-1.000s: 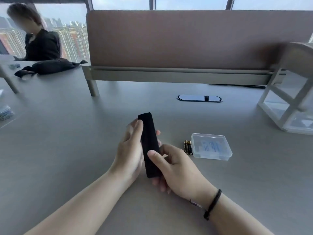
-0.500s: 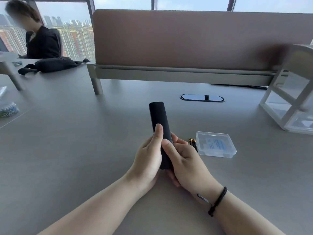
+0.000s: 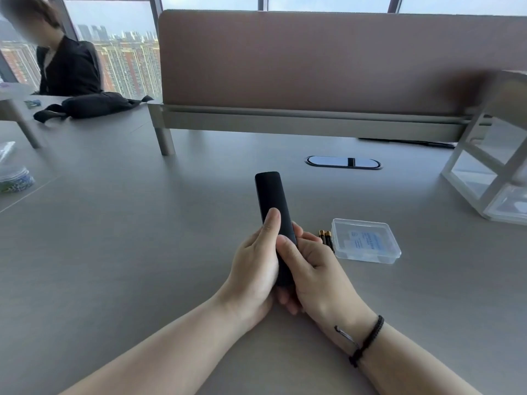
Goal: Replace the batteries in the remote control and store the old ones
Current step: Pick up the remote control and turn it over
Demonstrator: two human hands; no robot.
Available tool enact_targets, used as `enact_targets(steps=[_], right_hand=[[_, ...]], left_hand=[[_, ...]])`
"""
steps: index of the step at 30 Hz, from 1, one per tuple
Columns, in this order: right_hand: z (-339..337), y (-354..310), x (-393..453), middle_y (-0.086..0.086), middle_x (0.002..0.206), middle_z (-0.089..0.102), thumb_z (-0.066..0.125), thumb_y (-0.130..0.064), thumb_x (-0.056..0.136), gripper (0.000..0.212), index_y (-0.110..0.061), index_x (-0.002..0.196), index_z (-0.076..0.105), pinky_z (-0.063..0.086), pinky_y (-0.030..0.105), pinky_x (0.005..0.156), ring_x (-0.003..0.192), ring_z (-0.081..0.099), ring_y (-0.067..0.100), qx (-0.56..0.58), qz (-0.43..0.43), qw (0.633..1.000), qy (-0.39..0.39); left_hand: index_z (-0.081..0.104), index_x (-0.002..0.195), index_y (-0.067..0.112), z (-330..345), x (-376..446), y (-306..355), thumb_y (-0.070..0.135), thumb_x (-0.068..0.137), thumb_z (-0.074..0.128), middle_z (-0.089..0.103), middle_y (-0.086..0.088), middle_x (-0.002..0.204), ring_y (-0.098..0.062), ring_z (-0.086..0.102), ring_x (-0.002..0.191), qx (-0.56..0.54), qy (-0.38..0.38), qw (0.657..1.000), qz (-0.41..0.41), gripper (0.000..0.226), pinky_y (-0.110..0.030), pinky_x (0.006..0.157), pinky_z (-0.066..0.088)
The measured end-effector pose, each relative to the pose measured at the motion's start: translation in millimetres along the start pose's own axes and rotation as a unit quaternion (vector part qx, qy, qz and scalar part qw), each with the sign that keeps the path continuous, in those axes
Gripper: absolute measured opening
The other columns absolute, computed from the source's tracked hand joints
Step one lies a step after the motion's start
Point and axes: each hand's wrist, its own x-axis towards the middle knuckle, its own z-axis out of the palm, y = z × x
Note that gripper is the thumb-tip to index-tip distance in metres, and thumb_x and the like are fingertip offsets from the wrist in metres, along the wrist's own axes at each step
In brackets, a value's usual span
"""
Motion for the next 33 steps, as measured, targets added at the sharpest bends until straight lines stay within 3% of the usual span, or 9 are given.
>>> enact_targets(steps=[4,9,14,16,19,21,25,29,33], right_hand=[[2.2,-0.2,-1.4,0.012,0.042,0.050,0.041,-0.033,0.105,0.058,-0.001,0.057,0.052,0.040,0.028,0.041,0.034,0.043,0.021,0.008,-0.005,1.000,0.007],[2.5,-4.2,-2.5,0.012,0.042,0.050,0.041,-0.040,0.103,0.060,0.010,0.072,0.054,0.034,0.022,0.037,0.032,0.041,0.020,0.024,0.002,1.000,0.016],[-0.5,-0.1,-0.1,0.017,0.054,0.056,0.047,-0.049,0.096,0.058,0.001,0.069,0.060,0.036,0.037,0.050,0.051,0.047,0.027,-0.101,-0.044,0.983,0.144],[-5.1,2.9,2.5,0.009,0.062,0.068,0.050,-0.053,0.093,0.059,0.000,0.070,0.064,0.043,0.034,0.055,0.059,0.058,0.024,-0.095,-0.028,0.977,0.191],[-11.6,4.2,5.3,-0.010,0.045,0.051,0.057,-0.047,0.092,0.046,-0.014,0.061,0.049,0.033,0.018,0.046,0.045,0.042,0.007,-0.074,-0.007,0.970,0.231],[-11.6,6.6,5.8,-0.010,0.048,0.047,0.059,-0.046,0.092,0.040,-0.016,0.068,0.051,0.034,0.016,0.048,0.045,0.041,0.004,-0.069,-0.009,0.975,0.210],[-4.9,4.6,3.7,-0.005,0.060,0.066,0.056,-0.048,0.093,0.032,-0.017,0.085,0.055,0.043,0.021,0.058,0.057,0.061,0.007,-0.026,-0.024,0.991,0.127],[-5.4,4.4,4.0,-0.009,0.064,0.062,0.047,-0.062,0.084,0.043,-0.019,0.082,0.053,0.043,0.022,0.058,0.056,0.057,0.005,-0.007,-0.018,0.993,0.117],[-5.9,1.0,4.6,-0.005,0.054,0.056,0.046,-0.052,0.095,0.049,-0.005,0.080,0.048,0.051,0.033,0.050,0.052,0.062,0.018,0.046,-0.010,0.995,0.092]], left_hand=[[0.063,0.091,0.015,-1.4,-1.4,0.0,0.061,0.095,0.039,0.076,-0.008,0.090,-0.030,0.057,0.050,0.005,-0.003,1.000,0.009,0.052,-0.025,0.033,0.041],[0.059,0.099,0.013,-3.9,1.4,2.1,0.059,0.095,0.040,0.074,-0.011,0.094,-0.034,0.062,0.063,-0.007,-0.011,0.999,0.039,0.050,-0.030,0.037,0.047],[0.054,0.108,0.011,-6.6,9.6,3.6,0.043,0.099,0.046,0.071,-0.015,0.086,-0.027,0.069,0.078,-0.094,0.047,0.992,0.074,0.034,-0.040,0.066,0.056],[0.055,0.109,0.013,-8.1,12.9,2.8,0.042,0.100,0.045,0.066,-0.014,0.079,-0.028,0.067,0.075,-0.091,0.063,0.990,0.086,0.031,-0.040,0.060,0.057],[0.054,0.113,0.017,-12.8,15.9,1.8,0.042,0.101,0.046,0.058,-0.008,0.067,-0.024,0.059,0.057,-0.024,0.093,0.990,0.099,0.029,-0.028,0.042,0.041],[0.057,0.109,0.016,-14.7,16.8,1.6,0.041,0.100,0.049,0.053,-0.005,0.064,-0.021,0.050,0.048,0.011,0.093,0.991,0.093,0.028,-0.023,0.040,0.028],[0.059,0.086,0.009,-12.7,15.4,-0.9,0.041,0.097,0.053,0.050,-0.005,0.059,-0.016,0.047,0.045,0.051,0.063,0.995,0.060,0.035,-0.022,0.040,0.027],[0.061,0.100,-0.015,-14.4,16.4,-1.5,0.041,0.094,0.057,0.059,-0.022,0.081,-0.019,0.053,0.058,0.047,0.032,0.997,0.052,0.056,-0.023,0.042,0.028],[0.065,0.089,-0.003,-10.2,14.2,-2.4,0.047,0.084,0.059,0.055,-0.021,0.076,-0.019,0.051,0.050,0.063,0.016,0.996,0.063,0.051,-0.026,0.039,0.029]])
